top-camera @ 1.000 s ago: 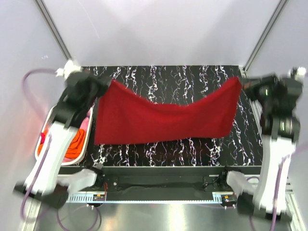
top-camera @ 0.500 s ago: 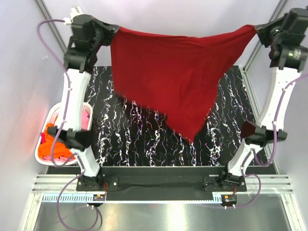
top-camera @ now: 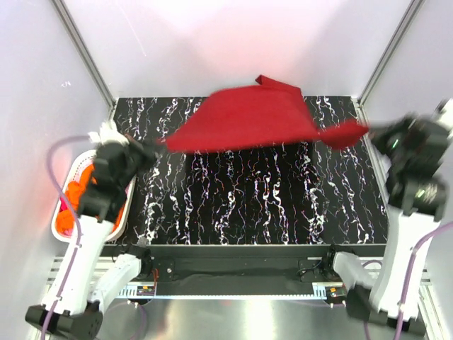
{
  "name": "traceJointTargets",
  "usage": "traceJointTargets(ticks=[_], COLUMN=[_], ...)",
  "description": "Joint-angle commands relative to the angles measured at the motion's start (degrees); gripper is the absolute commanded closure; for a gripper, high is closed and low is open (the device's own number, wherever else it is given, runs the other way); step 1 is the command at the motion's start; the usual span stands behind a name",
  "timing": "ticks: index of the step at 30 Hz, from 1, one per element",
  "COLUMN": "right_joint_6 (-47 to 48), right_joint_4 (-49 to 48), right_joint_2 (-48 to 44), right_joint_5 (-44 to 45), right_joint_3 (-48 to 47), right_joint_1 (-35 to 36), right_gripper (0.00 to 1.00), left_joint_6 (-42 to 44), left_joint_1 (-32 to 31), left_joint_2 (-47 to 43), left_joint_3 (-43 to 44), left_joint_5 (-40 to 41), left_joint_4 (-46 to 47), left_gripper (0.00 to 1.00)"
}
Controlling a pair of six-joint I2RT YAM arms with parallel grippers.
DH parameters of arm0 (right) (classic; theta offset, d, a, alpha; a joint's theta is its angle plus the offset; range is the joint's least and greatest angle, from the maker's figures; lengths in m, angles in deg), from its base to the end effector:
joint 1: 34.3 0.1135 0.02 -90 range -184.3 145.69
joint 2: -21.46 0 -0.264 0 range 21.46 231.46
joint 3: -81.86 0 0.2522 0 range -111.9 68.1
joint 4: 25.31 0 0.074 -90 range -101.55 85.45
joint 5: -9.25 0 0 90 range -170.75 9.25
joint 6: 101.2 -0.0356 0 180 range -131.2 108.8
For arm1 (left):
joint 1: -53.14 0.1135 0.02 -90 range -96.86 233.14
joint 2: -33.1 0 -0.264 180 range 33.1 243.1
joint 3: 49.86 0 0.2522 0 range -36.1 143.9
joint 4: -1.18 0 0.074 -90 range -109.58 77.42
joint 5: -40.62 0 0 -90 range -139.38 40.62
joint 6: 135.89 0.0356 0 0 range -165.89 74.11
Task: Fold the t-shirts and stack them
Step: Flatten the tshirt out
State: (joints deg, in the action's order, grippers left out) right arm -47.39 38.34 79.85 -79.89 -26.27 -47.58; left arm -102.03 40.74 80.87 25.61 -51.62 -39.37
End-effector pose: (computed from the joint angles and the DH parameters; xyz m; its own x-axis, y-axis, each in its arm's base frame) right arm 0.1468 -0.0352 0.5044 -0.0448 0.6172 -0.7855 0.3350 0.7501 0.5702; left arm 0.1684 -0.0384 0.4018 -0.3301 -0.7770 -0.5360 -0.0401 0.5789 -0.8144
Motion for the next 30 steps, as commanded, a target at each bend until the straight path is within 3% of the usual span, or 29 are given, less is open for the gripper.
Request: traceJointTargets(ticks=[1, 5, 9, 16, 20, 25, 30], right_joint_6=[-1.2, -6.5, -10.0, -10.1, -10.0, -8.6, -7.7], right_joint_4=[-1.2, -2.2, 3.7, 6.0, 5.9, -1.1, -8.7], right_joint_2=[-8.8, -19.8, -23.5, -23.3, -21.4, -19.2, -11.4], right_joint_5=[2.7, -4.6, -1.1, 8.9, 9.3, 3.8, -3.1], right_joint_3=[20.8, 40.4, 50.9, 47.4, 45.6, 46.5, 48.3], right_joint_1=[-0.3, -0.3, -0.3, -0.3, -0.3, -0.3, -0.3], right_gripper=[1.0, 1.0, 1.0, 1.0, 1.0, 1.0, 1.0], left_joint_6=[1.5, 3.0, 3.1, 5.0, 4.8, 3.9, 5.3], left_joint_1=[-0.2, -0.3, -0.3, -0.4, -0.4, -1.0, -1.0], left_joint_2=[-7.1, -9.4, -9.9, -4.8, -2.0, 0.4, 5.4], left_joint_3=[-15.2, -27.1, -33.1, -33.1, -32.9, -31.1, -28.3], left_joint_5=[-2.3, -5.7, -2.6, 0.5, 1.1, 4.9, 9.0], left_joint_4=[0.6, -1.8, -4.7, -5.0, -5.0, -4.9, -5.0], left_gripper=[1.0, 1.0, 1.0, 1.0, 1.0, 1.0, 1.0])
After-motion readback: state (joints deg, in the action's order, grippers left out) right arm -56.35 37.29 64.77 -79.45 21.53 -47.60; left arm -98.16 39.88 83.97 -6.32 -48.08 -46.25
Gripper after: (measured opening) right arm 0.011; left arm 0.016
